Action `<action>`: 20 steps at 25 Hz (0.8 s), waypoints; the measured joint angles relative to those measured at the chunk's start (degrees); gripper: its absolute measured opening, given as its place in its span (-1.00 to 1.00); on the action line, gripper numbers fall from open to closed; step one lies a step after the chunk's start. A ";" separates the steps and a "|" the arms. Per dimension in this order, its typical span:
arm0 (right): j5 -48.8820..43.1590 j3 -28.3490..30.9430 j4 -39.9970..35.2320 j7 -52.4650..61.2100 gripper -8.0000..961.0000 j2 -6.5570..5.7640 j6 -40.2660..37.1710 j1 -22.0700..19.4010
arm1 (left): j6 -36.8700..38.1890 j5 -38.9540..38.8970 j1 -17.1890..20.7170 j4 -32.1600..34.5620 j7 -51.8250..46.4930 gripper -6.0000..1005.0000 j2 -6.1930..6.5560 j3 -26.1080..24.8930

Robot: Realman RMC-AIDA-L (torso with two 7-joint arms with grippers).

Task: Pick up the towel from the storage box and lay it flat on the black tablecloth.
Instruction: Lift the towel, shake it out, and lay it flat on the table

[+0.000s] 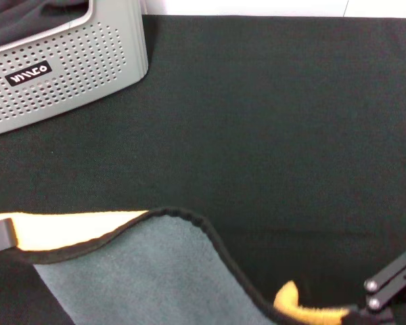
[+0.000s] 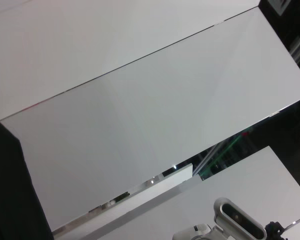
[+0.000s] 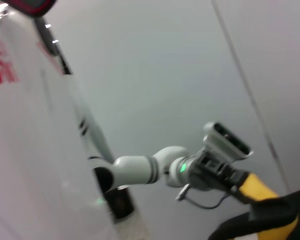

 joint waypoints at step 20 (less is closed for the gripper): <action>0.05 9.06 30.93 -5.67 -0.95 1.42 -0.51 9.16 | -0.97 8.33 -21.09 -25.84 7.75 -0.95 -0.49 -0.93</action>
